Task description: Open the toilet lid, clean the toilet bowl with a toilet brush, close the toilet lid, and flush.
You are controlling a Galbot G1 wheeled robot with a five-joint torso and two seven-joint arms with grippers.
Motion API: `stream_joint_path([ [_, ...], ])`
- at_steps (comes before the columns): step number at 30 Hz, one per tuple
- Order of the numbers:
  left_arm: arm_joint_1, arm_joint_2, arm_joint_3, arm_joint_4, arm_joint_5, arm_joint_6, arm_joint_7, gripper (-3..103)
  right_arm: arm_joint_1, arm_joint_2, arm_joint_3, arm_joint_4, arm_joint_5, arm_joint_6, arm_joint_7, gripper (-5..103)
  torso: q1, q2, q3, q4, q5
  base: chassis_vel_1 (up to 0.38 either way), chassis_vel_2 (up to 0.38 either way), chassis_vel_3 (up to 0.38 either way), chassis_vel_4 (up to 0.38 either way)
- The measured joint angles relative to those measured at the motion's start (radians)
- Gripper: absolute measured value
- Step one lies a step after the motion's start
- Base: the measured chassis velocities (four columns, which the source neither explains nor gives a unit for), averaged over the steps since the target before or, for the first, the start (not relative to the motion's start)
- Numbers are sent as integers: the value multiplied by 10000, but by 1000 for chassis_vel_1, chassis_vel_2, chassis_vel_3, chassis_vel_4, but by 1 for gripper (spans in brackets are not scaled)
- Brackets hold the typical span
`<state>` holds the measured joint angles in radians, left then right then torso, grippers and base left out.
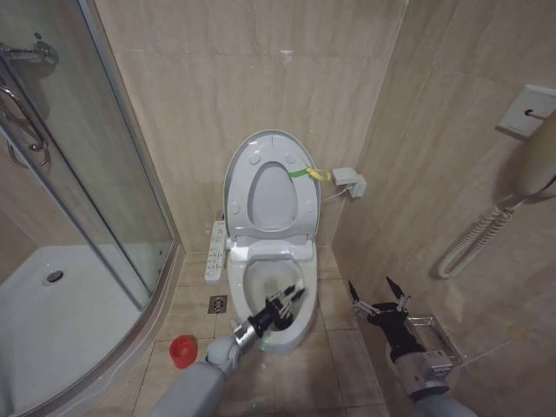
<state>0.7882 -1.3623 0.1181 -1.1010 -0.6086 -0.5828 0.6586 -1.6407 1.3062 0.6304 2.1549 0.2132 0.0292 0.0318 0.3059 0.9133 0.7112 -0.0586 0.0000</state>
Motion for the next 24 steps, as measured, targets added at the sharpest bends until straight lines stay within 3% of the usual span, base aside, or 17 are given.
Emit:
stream_joint_path([
  [5,-108,-39,-89,-172,-335,203,-31,20,0,0,0,0,0,0,3,100,0,1,-1,-1,0,0,0,0,0],
  [12,-2,-160,-203,1421,-77,-172,504,20,0,0,1,0,0,0,5,100,-1,1,-3,2,-1,0,0,0,0],
  [17,-17,-133,-426,2150,58,-310,551,20,0,0,0,0,0,0,2,100,-2,2,-1,5,1,0,0,0,0],
  [24,137,126,-636,1224,-365,-73,229,22,0,0,0,0,0,0,3,100,-1,2,-1,1,-1,0,0,0,0],
])
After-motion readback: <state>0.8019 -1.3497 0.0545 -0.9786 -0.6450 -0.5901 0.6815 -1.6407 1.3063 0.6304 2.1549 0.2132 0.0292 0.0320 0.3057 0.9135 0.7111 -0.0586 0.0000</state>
